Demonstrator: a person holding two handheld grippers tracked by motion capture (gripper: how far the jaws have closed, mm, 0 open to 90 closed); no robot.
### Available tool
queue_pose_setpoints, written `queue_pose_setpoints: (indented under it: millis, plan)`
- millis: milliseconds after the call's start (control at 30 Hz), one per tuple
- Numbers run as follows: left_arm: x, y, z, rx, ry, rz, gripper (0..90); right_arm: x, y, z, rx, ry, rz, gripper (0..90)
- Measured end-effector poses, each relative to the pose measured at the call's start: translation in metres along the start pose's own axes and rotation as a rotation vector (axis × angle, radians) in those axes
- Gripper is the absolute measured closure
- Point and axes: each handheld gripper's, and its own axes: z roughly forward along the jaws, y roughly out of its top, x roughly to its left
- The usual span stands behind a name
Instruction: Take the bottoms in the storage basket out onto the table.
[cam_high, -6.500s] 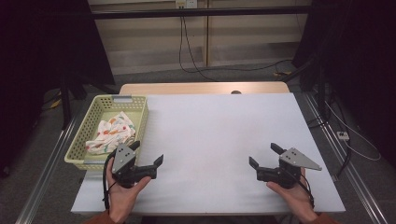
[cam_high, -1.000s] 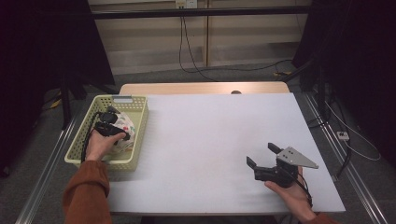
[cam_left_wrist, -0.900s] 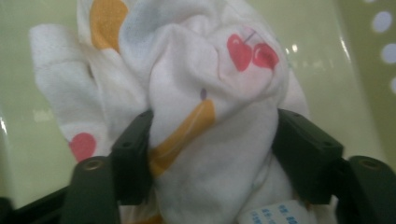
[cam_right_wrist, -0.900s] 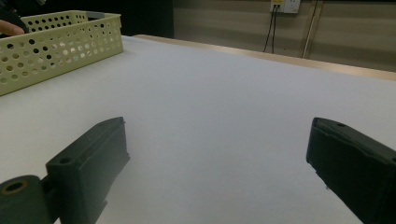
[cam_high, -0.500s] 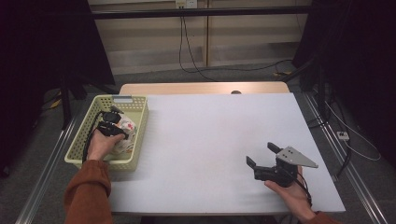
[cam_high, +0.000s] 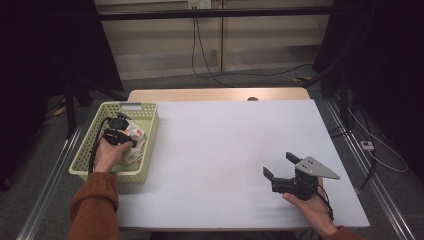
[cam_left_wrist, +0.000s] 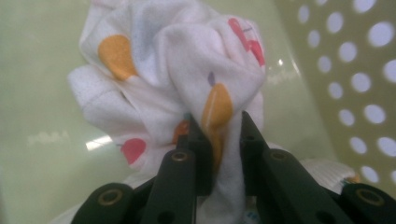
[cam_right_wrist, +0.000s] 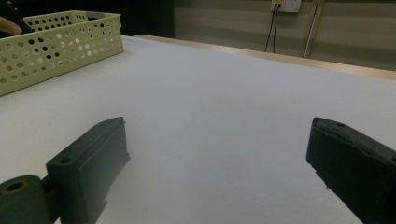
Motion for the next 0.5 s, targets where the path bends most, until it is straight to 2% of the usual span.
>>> queue_pose_setpoints:
  millis: [100, 300, 400, 433, 500]
  plan:
    - [0.001, -0.001, -0.009, -0.062, 0.012, 0.015, 81.1, 0.000, 0.000, 0.000, 0.001, -0.002, 0.001, 5.4]
    - [0.004, -0.004, -0.023, -0.137, 0.025, 0.014, 81.4, 0.000, 0.000, 0.000, 0.002, -0.001, 0.002, 5.4]
    - [0.001, -0.005, -0.031, -0.191, 0.037, 0.021, 81.5, 0.000, 0.000, 0.000, 0.002, 0.000, 0.001, 5.4]
    - [0.000, -0.005, -0.033, -0.199, 0.044, 0.034, 81.5, 0.000, 0.000, 0.001, 0.002, 0.000, 0.001, 5.4]
    - [-0.003, -0.005, -0.035, -0.220, 0.059, 0.035, 81.5, 0.000, 0.000, 0.001, 0.002, 0.001, 0.001, 5.4]
